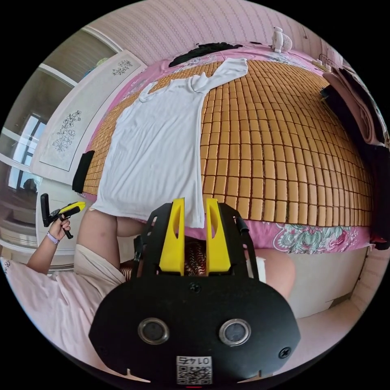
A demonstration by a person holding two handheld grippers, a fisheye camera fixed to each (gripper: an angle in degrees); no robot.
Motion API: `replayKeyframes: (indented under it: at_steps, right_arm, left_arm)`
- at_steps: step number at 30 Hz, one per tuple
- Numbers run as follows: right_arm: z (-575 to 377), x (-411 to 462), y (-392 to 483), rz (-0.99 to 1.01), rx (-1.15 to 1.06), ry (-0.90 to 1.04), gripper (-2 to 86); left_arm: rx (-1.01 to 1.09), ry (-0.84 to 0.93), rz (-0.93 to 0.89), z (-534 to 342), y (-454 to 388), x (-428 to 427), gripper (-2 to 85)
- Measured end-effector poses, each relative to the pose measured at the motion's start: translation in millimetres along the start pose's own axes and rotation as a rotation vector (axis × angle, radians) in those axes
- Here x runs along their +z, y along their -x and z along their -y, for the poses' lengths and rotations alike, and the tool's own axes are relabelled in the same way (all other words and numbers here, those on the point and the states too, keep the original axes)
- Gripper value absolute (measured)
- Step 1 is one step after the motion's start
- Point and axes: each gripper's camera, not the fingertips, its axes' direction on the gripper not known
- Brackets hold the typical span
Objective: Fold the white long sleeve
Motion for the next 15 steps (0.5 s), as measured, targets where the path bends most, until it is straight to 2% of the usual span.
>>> replayKeyframes:
  at_steps: [6, 15]
  right_arm:
    - [18, 37, -21, -0.061, -0.039, 0.1, 6.9]
    - [27, 11, -66, -0.119, -0.05, 0.158, 1.0]
  left_arm:
    - [-0.051, 0.01, 0.024, -3, 29, 30, 6.0]
    - [-0.061, 0.039, 0.064, 40, 52, 101, 6.1]
